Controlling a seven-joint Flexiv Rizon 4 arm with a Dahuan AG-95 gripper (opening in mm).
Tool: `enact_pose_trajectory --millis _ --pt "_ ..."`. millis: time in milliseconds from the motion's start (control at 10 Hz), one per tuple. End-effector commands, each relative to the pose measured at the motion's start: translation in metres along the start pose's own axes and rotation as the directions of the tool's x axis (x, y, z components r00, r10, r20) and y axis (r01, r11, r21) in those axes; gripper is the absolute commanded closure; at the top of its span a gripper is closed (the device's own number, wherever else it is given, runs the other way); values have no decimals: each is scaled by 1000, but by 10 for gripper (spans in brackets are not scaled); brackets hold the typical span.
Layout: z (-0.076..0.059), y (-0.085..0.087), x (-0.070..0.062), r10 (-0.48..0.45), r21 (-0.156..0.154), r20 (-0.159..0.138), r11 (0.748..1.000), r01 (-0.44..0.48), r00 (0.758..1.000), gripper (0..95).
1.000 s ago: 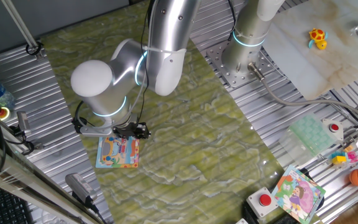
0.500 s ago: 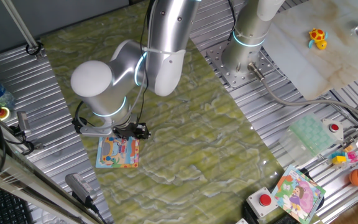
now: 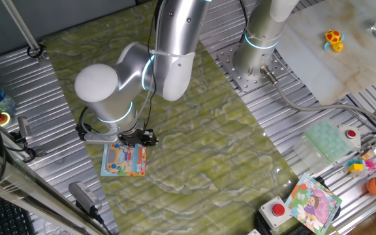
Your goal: Assemble one piece of a puzzle
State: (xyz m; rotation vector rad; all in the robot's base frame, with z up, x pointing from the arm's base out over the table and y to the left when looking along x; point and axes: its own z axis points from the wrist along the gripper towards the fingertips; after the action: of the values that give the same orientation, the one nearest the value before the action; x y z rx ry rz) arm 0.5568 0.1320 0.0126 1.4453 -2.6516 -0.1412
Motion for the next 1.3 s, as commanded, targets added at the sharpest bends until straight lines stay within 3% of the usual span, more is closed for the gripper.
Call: enact_pose_trajectory --millis 100,1300 --pt "1 0 0 0 2 0 1000 0 1000 380" --pt "1 -1 0 -10 16 -11 1000 10 1000 380"
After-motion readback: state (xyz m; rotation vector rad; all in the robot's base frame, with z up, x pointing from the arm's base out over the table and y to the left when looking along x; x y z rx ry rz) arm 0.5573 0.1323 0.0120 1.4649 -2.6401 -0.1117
